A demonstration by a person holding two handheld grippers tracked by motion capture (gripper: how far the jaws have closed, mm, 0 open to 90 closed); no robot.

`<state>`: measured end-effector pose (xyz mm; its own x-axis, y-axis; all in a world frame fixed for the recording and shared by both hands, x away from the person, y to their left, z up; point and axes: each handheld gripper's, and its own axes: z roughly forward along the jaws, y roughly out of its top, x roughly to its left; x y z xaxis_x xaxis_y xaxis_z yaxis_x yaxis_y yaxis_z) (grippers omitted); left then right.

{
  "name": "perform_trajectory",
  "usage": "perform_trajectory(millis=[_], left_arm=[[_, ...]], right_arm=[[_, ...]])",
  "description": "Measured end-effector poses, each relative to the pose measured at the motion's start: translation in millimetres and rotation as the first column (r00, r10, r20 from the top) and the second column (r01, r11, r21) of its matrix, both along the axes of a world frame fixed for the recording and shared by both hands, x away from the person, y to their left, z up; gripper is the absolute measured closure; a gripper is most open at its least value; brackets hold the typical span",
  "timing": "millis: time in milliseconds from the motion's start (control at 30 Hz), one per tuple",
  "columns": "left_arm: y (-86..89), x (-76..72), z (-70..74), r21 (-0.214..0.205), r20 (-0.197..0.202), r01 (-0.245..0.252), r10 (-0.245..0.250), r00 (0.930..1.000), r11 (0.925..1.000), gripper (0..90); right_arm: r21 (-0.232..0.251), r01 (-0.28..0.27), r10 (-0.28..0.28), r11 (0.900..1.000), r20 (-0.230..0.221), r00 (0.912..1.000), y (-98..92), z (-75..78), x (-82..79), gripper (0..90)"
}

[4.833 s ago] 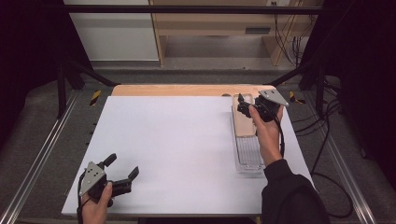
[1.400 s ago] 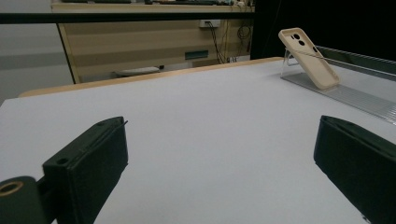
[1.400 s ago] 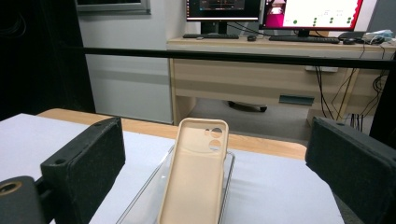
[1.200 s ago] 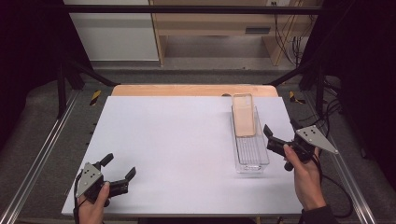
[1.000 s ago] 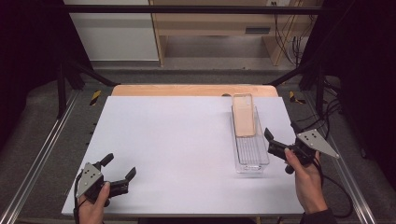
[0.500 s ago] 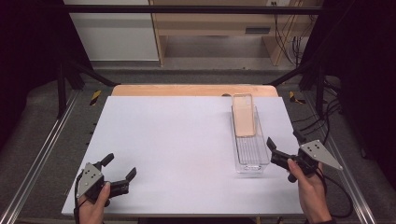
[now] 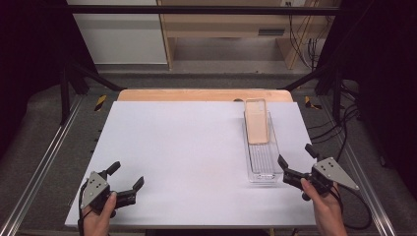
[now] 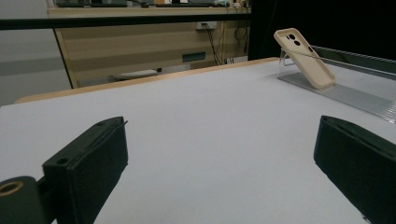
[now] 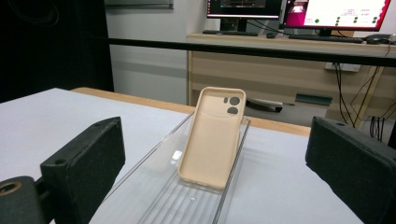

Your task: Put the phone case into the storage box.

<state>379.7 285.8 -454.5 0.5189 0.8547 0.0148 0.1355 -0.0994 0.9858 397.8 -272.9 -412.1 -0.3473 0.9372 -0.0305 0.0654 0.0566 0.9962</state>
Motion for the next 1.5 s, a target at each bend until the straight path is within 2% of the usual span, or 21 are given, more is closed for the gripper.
perform_trajectory(millis=[733, 1500], left_arm=[[-1.4, -0.3, 0.3, 0.004, 0.007, 0.008, -0.009, 0.9999, 1.0, 2.7], [-2.8, -0.6, 0.6, 0.008, 0.015, 0.022, -0.022, 0.9996, 0.9997, 2.7]], right_arm=[[-0.007, -0.059, 0.059, 0.9982, -0.005, 0.9982, 14.4, -17.8, -14.8, 4.8], [0.005, -0.101, 0.101, 0.9949, -0.003, 0.9949, 34.2, -29.0, -12.4, 5.0]])
